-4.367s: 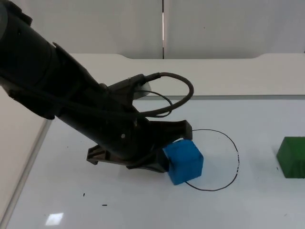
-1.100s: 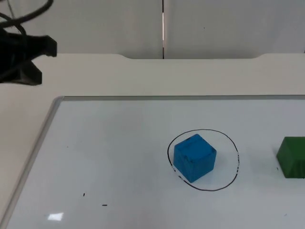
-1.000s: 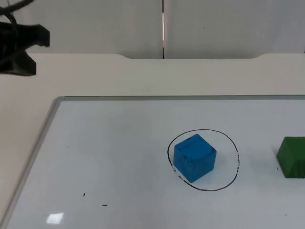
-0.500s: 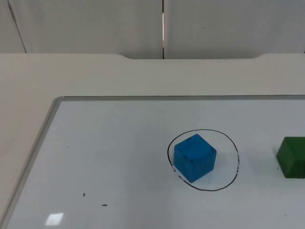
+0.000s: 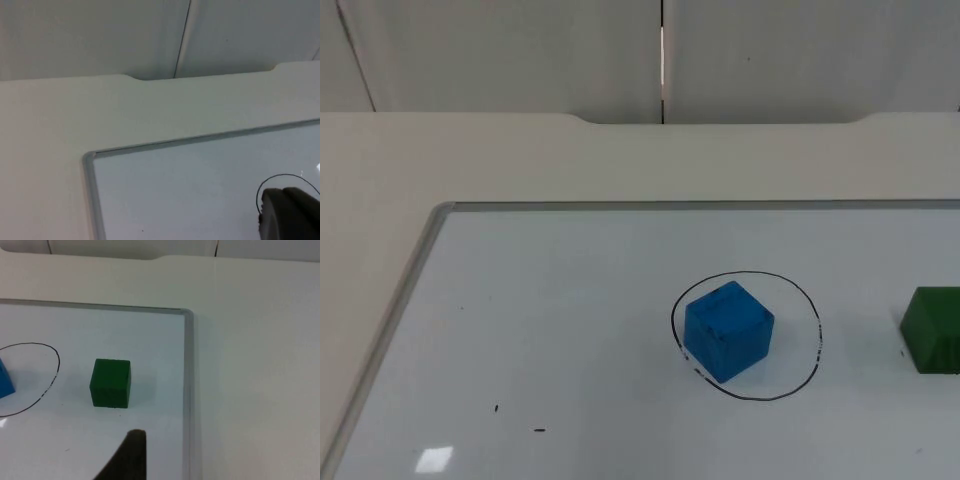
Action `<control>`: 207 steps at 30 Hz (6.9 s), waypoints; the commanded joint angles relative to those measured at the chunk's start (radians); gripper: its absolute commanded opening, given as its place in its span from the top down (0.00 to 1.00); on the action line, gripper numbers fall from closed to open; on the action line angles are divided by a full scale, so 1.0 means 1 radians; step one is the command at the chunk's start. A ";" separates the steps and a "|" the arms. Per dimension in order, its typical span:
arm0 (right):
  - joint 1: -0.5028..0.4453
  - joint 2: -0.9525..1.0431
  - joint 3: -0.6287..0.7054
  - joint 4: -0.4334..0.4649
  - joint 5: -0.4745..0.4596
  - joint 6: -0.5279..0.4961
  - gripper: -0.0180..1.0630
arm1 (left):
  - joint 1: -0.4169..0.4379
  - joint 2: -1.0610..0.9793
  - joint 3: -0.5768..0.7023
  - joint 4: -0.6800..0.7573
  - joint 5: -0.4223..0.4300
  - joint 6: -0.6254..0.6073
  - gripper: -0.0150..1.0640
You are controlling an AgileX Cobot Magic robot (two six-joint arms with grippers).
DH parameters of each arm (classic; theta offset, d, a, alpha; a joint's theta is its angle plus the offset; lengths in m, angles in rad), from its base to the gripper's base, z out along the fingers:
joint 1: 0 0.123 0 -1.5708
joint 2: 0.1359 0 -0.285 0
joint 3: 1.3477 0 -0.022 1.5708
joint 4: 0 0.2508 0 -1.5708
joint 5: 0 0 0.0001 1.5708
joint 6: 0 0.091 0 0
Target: Push the two cubes into the marked area.
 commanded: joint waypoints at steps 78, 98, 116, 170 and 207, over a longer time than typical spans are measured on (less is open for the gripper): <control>-0.004 0.900 -0.203 0.049 -0.168 0.051 0.41 | 0.002 -0.631 0.169 0.417 0.458 -0.302 0.99; -0.004 1.457 -0.225 0.085 -0.621 0.051 0.84 | 0.002 -0.631 0.169 0.417 0.458 -0.302 0.99; -0.001 1.675 -0.225 0.130 -0.751 0.065 0.87 | 0.002 -0.631 0.169 0.420 0.458 -0.302 0.99; 0.157 1.853 -0.225 0.269 -0.834 0.130 0.98 | 0.002 -0.631 0.169 0.417 0.458 -0.285 0.99; 0.162 1.730 -0.225 0.338 -0.786 0.136 0.98 | 0.002 -0.631 0.169 0.416 0.458 -0.285 0.99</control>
